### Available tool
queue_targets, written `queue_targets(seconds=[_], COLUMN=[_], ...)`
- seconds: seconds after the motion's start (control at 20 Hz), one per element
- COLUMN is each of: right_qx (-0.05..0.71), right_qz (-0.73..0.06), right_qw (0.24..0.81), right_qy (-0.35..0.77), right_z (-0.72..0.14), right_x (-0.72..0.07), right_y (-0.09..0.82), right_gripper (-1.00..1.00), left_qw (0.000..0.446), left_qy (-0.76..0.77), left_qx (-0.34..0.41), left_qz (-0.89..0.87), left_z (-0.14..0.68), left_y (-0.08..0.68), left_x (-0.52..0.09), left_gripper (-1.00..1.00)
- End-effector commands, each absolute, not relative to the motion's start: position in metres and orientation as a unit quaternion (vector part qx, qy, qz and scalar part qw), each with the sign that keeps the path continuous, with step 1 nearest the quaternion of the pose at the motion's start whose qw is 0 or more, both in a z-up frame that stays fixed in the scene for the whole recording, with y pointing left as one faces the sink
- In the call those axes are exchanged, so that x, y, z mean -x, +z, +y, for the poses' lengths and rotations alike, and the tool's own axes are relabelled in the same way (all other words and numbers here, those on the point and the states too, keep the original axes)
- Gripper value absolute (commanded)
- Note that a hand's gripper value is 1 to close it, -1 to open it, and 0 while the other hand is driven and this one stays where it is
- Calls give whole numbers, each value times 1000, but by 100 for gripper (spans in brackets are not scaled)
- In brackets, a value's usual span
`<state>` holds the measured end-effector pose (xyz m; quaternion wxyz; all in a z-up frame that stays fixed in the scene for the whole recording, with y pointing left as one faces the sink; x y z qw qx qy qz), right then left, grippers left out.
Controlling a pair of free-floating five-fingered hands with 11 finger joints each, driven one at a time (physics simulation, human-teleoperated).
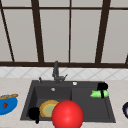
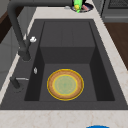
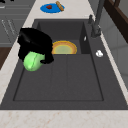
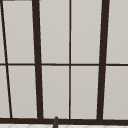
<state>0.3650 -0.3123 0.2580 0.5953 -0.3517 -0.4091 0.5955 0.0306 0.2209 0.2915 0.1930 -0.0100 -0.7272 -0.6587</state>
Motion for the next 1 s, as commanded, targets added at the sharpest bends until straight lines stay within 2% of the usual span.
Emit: queue_targets(seconds=[0.0, 0.95], right_qx=[351, 341], right_qz=[-410, -417], right_qw=[602, 602], right_qy=[588, 590], right_z=[-340, -477], right_x=[-355, -308], right_y=[263, 313], right_gripper=[100, 100], left_qw=[193, 193], left_qy=[-659, -659], left_qx=[10, 10], left_qz=[-727, -727], left_z=[221, 221], left_y=[292, 292], left_x=[-31, -31], left_gripper=[0, 0])
